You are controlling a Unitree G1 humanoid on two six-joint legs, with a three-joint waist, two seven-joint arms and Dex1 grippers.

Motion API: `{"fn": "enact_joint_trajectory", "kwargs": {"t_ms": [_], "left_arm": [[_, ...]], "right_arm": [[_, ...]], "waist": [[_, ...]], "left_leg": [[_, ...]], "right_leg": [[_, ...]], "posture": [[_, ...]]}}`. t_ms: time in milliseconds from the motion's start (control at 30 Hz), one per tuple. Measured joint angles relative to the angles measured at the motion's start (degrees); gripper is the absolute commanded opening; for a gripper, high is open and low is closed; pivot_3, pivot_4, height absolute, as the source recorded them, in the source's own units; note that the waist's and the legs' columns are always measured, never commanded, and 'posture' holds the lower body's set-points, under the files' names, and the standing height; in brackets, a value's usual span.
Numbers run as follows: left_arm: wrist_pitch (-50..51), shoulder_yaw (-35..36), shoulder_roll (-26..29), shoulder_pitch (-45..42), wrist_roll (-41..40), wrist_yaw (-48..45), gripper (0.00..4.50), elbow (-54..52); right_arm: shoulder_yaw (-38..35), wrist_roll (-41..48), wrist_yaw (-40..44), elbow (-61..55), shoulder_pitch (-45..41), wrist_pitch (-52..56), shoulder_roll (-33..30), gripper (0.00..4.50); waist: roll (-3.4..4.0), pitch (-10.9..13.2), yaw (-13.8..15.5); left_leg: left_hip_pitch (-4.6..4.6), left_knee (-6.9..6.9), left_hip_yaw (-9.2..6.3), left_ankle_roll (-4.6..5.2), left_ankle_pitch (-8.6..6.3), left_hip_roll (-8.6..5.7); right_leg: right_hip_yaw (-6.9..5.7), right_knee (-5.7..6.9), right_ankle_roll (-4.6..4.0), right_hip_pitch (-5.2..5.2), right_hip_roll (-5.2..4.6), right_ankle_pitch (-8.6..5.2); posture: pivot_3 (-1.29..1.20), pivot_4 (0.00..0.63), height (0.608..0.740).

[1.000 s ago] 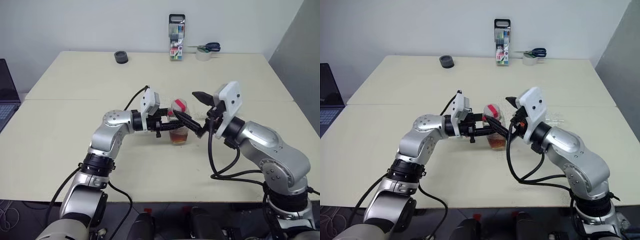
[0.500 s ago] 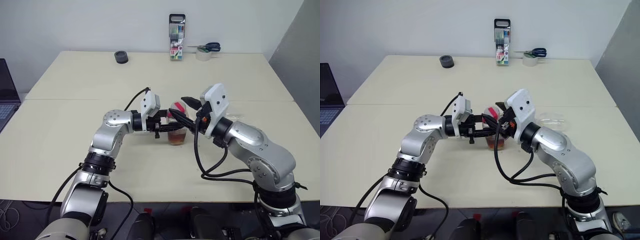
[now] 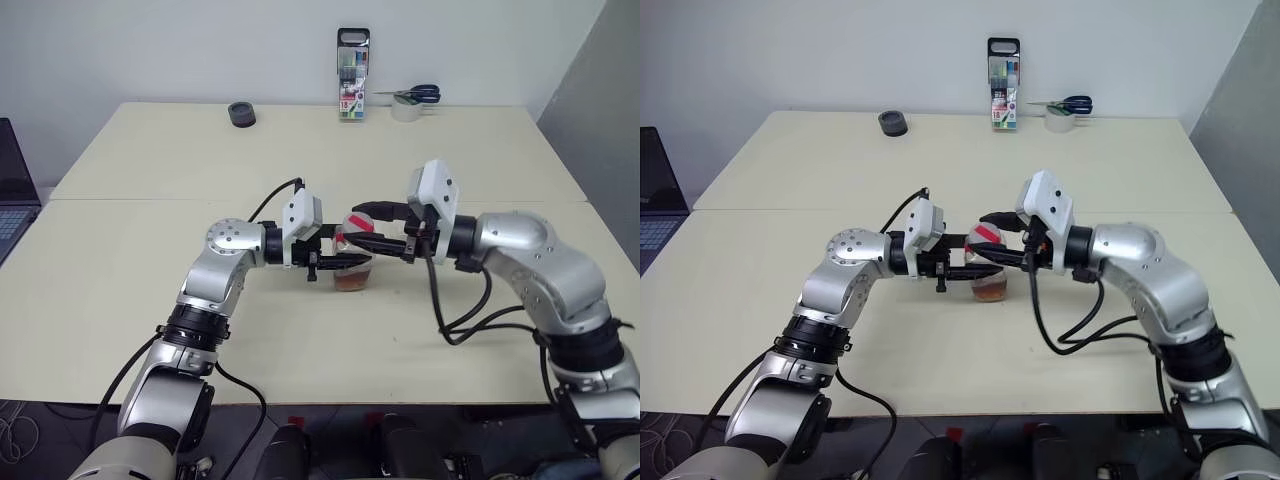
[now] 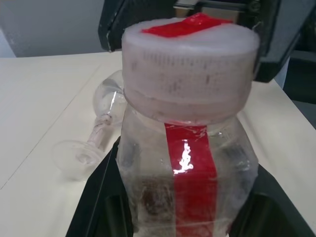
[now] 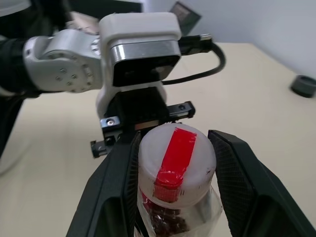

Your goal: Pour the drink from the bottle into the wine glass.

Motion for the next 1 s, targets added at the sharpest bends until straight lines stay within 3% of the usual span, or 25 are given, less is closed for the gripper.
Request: {"fn": "enact_joint_trajectory", "kwargs": {"t_ms": [33, 67, 267, 433, 667, 1000], "left_arm": [[0.0, -0.1, -0.1, 0.0, 0.1, -0.2, 1.78, 0.4], [0.0, -0.2, -0.2, 0.0, 0.1, -0.2, 1.78, 0.7], [0.1, 0.7, -0.6, -0.1, -0.1, 2.2, 1.78, 0.9], [0.4, 1.6, -0.8, -1.8, -0.3, 3.6, 1.78, 3.0], [-0.9, 2.1, -2.4, -5.3, -0.2, 3.5, 1.78, 8.0], [-2.8, 2.1, -3.2, -6.9, 0.2, 2.3, 1.78, 11.4]], "right_arm": [[0.0, 0.1, 0.7, 0.7, -0.1, 0.2, 0.1, 1.82], [-0.2, 0.2, 0.7, 1.0, 0.0, 0.6, 0.4, 2.55], [-5.0, 0.1, -6.4, -4.1, 4.2, 2.9, 1.4, 4.5], [-10.7, 2.3, -19.8, -20.6, 12.9, 10.2, 5.4, 4.5], [-6.0, -7.3, -40.3, -24.6, 16.5, 12.7, 17.4, 4.5], [-1.1, -13.9, -47.8, -21.2, 14.5, 11.4, 25.8, 4.5]], "waist": [[0.0, 0.0, 0.0], [0.0, 0.0, 0.0], [0.01, 0.0, 0.2], [0.01, 0.0, 0.5], [0.03, 0.0, 0.3], [0.03, 0.0, -0.1]], "left_leg": [[-0.02, 0.0, 0.0, 0.0, 0.0, -0.02], [-0.05, 0.01, -0.01, 0.0, 0.0, -0.03], [-0.35, 0.27, -0.13, -0.01, 0.01, -0.09], [-0.4, 0.25, -0.22, -0.02, 0.01, -0.07], [-0.34, 0.28, -0.16, -0.04, 0.02, -0.06], [-0.35, 0.26, -0.17, -0.1, 0.05, -0.07]], "right_leg": [[0.0, 0.0, 0.0, -0.01, -0.02, 0.0], [0.01, 0.0, 0.0, -0.03, -0.04, 0.0], [-0.05, 0.02, 0.0, -0.12, -0.13, 0.01], [-0.14, 0.03, 0.0, -0.13, -0.12, 0.01], [-0.09, 0.09, 0.01, -0.13, -0.05, 0.0], [-0.08, 0.07, 0.01, -0.15, -0.05, 0.0]], "posture": [[0.0, 0.15, 0.74], [0.0, 0.15, 0.74], [0.0, 0.15, 0.74], [0.0, 0.15, 0.74], [0.0, 0.15, 0.74], [0.0, 0.15, 0.74]]}}
